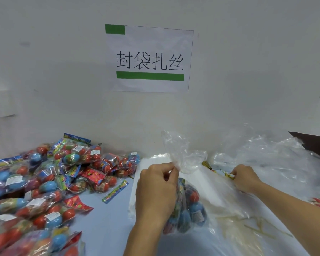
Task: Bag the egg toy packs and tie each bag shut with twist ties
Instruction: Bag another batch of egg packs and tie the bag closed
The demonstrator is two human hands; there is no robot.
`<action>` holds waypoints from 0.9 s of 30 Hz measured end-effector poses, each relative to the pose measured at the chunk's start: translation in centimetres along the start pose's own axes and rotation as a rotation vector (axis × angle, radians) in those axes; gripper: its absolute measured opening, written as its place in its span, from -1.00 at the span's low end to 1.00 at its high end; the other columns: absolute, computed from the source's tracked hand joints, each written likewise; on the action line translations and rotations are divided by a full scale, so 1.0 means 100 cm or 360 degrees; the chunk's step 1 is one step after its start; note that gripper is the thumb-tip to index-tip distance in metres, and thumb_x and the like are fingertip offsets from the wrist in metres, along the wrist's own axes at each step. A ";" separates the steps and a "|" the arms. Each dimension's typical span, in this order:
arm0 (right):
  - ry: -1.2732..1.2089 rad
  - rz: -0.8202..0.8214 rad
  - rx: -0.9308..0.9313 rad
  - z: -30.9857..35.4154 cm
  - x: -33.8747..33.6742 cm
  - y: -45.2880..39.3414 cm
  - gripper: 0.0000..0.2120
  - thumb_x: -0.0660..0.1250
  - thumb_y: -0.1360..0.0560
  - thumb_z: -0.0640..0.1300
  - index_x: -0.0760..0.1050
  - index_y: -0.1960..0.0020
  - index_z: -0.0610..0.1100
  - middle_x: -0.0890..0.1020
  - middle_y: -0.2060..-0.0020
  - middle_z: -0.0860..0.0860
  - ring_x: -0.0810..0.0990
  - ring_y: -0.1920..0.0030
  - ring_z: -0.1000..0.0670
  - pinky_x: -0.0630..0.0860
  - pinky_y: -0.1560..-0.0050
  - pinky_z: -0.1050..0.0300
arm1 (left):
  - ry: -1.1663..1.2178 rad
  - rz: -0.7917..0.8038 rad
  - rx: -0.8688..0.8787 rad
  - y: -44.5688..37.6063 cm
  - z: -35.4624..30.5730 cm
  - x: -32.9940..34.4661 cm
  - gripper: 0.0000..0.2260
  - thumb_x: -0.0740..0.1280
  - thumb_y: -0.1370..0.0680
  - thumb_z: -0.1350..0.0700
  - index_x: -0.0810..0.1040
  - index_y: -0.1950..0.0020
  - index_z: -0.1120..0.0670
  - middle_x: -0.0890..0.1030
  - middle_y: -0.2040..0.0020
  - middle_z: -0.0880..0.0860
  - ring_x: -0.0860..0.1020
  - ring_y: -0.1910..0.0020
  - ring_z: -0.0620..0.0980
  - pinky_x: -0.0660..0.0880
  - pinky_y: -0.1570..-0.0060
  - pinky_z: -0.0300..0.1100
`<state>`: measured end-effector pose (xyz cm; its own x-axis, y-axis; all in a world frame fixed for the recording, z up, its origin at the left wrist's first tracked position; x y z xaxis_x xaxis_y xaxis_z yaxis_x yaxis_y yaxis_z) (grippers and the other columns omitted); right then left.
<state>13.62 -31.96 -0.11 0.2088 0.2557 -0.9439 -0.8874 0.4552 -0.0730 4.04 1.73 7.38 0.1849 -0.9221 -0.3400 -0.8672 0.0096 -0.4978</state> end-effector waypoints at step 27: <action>-0.1321 -0.0359 0.0273 -0.007 -0.017 0.007 -0.92 0.34 -0.57 -0.37 0.63 0.03 -0.33 0.67 0.27 -0.17 0.64 0.37 0.00 0.51 0.42 0.26 | 0.0014 0.0006 0.0018 0.000 -0.002 -0.002 -0.54 0.32 -0.60 0.08 0.44 0.51 -0.11 0.31 0.54 -0.08 0.28 0.45 -0.06 0.22 0.39 -0.25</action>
<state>12.38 -32.68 1.25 0.6629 0.6516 -0.3689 -0.7286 0.6748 -0.1172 3.94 1.89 7.61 0.1778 -0.9253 -0.3349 -0.8625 0.0174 -0.5058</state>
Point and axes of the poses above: each hand's wrist, its own y-axis away from the middle knuckle, its own x-axis out of the palm, z = x × y, the point moved 5 cm from there along -y, towards the middle knuckle
